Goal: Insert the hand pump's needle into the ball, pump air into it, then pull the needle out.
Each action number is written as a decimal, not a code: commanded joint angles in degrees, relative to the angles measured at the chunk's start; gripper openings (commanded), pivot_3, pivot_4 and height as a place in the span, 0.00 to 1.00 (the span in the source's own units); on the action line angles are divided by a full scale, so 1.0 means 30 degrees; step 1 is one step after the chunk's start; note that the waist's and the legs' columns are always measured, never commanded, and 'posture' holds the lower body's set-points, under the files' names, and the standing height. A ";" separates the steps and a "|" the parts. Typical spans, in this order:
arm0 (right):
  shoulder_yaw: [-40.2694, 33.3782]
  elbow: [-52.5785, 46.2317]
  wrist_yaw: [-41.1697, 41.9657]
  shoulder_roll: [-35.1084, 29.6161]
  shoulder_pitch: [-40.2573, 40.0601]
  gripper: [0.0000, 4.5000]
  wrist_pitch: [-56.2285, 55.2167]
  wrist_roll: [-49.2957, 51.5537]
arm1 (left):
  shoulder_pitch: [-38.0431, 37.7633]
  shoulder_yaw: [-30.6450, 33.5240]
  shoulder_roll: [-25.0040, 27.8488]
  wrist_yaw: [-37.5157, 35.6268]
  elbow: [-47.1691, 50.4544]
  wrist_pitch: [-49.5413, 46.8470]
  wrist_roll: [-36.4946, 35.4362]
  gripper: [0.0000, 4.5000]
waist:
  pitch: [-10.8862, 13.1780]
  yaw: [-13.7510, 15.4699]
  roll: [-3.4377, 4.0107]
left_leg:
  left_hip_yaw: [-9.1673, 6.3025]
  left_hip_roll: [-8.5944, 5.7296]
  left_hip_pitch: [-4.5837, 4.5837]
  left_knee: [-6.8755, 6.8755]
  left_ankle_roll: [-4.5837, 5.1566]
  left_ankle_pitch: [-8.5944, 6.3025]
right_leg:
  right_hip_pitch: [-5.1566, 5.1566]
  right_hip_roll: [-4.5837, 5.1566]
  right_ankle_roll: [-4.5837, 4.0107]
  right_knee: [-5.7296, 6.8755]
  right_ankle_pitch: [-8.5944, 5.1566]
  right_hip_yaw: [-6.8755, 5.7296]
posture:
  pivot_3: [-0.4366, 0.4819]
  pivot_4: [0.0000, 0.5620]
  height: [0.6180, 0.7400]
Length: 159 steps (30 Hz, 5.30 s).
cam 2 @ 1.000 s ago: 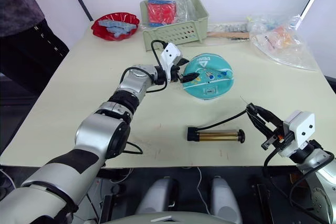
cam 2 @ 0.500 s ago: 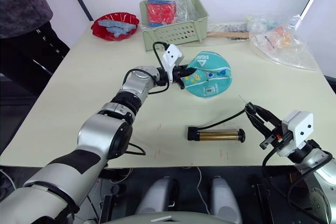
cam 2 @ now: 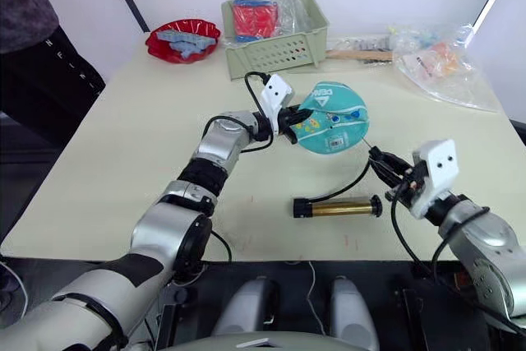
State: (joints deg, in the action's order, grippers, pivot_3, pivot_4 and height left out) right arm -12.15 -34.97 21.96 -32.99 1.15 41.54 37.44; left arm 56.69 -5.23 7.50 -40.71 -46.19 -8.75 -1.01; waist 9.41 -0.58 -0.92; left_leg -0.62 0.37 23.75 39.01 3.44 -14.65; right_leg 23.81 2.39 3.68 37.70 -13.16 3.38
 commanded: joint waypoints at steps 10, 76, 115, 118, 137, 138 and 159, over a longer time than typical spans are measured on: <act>0.0261 0.2330 -0.4207 0.0273 0.7744 0.08 1.0021 0.2715 | -0.1155 -0.0815 -0.0842 0.2030 0.3521 -0.1380 0.0577 0.00 | -0.0001 0.0121 0.0001 | -0.0020 -0.0009 0.0023 0.0001 -0.0003 0.0003 | 0.0001 0.0032 -0.0002 -0.0004 0.0004 -0.0032 | 0.48 0.27 0.98; 0.4852 1.6131 -0.9117 -0.0007 1.9841 0.08 1.6986 0.6155 | -0.2203 -0.1732 -0.1807 0.3399 0.4946 -0.2010 0.0998 0.00 | -0.0006 0.0074 0.0016 | -0.0158 -0.0073 0.0071 -0.0006 -0.0015 0.0011 | 0.0001 0.0172 0.0029 -0.0033 0.0020 -0.0134 | 0.48 0.27 0.98; 0.6340 1.9410 -0.8735 0.1279 2.2301 0.08 1.6986 0.4465 | -0.2919 -0.2638 -0.2061 0.2765 0.5823 -0.2430 0.1380 0.00 | -0.0003 -0.0069 0.0022 | -0.0190 -0.0075 0.0073 -0.0011 -0.0015 0.0011 | -0.0001 0.0167 0.0028 -0.0037 0.0020 -0.0155 | 0.48 0.27 0.98; 0.6442 1.9883 -0.8767 0.1253 2.3014 0.08 1.6986 0.4819 | -0.3004 -0.2729 -0.2030 0.2716 0.5781 -0.2322 0.1548 0.00 | 0.0002 -0.0109 0.0030 | -0.0189 -0.0075 0.0072 -0.0012 -0.0015 0.0011 | 0.0001 0.0166 0.0028 -0.0036 0.0021 -0.0151 | 0.48 0.27 0.98; 0.8087 2.0010 -0.8264 0.0069 2.3726 0.08 1.6986 0.6873 | -0.2728 -0.2426 -0.2151 0.2631 0.5005 -0.1800 0.1745 0.00 | 0.0003 0.0003 0.0031 | -0.0225 -0.0070 0.0077 -0.0108 -0.0015 0.0011 | -0.0003 0.0174 0.0025 -0.0126 0.0020 -0.0184 | 0.48 0.27 0.98; 0.8191 1.9974 -0.8267 -0.0039 2.3697 0.08 1.6986 0.6994 | -0.2730 -0.2406 -0.2142 0.2643 0.4952 -0.1765 0.1755 0.00 | 0.0003 0.0008 0.0031 | -0.0226 -0.0071 0.0077 -0.0115 -0.0015 0.0011 | -0.0005 0.0174 0.0025 -0.0137 0.0020 -0.0186 | 0.48 0.27 0.98; 0.9212 1.9507 -0.8524 -0.1110 2.3499 0.08 1.6986 0.8303 | -0.2648 -0.2325 -0.2147 0.2967 0.4519 -0.1659 0.1954 0.00 | 0.0001 0.0206 0.0033 | -0.0272 -0.0078 0.0086 -0.0186 -0.0018 0.0014 | -0.0042 0.0211 0.0025 -0.0254 0.0021 -0.0254 | 0.48 0.27 0.98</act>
State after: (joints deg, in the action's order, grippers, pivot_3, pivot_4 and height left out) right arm 15.70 25.65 -3.85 -35.81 71.11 92.17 60.91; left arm 49.33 -9.54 2.37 -30.98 -32.09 -13.16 4.37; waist 9.41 0.04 -0.82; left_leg -1.43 0.14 24.01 38.45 3.39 -14.61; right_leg 23.69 3.03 3.76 36.93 -13.10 2.62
